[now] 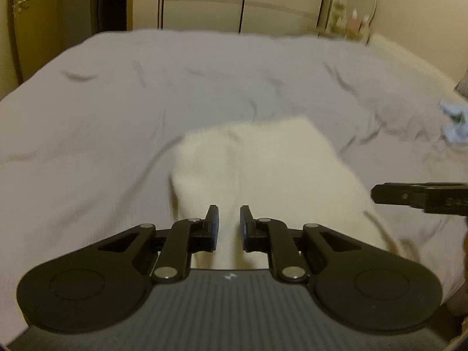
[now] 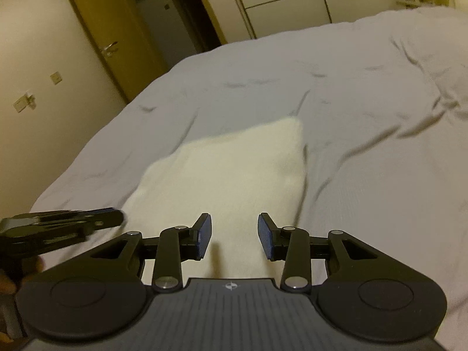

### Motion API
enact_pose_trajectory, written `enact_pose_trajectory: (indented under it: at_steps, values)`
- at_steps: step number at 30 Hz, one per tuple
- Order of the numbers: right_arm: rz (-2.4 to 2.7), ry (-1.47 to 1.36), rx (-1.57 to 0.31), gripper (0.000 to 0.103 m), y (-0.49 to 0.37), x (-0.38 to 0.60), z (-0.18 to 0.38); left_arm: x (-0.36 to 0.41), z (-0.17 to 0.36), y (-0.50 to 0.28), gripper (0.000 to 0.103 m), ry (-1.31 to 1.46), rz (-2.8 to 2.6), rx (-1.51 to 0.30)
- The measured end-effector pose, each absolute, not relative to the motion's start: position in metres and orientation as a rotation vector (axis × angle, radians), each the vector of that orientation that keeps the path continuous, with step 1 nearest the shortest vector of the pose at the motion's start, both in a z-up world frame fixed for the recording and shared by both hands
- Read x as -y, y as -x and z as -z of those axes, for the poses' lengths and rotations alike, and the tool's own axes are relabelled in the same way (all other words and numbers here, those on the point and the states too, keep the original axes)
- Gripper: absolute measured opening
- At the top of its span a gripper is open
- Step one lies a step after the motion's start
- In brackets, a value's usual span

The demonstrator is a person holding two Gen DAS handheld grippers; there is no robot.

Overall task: Fold clothes
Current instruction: 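Release the sweater and pull both grippers back above the folded bundle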

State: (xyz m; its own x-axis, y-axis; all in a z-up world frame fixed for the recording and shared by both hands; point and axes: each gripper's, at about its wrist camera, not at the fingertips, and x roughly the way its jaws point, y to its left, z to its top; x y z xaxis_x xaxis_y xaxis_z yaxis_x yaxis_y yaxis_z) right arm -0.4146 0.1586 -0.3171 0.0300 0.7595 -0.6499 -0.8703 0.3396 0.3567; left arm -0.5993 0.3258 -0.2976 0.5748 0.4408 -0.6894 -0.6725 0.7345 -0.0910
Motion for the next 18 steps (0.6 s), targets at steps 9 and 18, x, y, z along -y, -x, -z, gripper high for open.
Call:
enact_pose_trajectory:
  at_steps: [9,18]
  values:
    - [-1.178,0.281,-0.870,0.048,0.425,-0.175,0.328,-0.318,0.318,0.599,0.017,0.415,-0.749,-0.723]
    - [-1.138,0.206,-0.863,0.088,0.451,-0.110,0.301,-0.255,0.275,0.623,0.039,0.420,-0.868,-0.730]
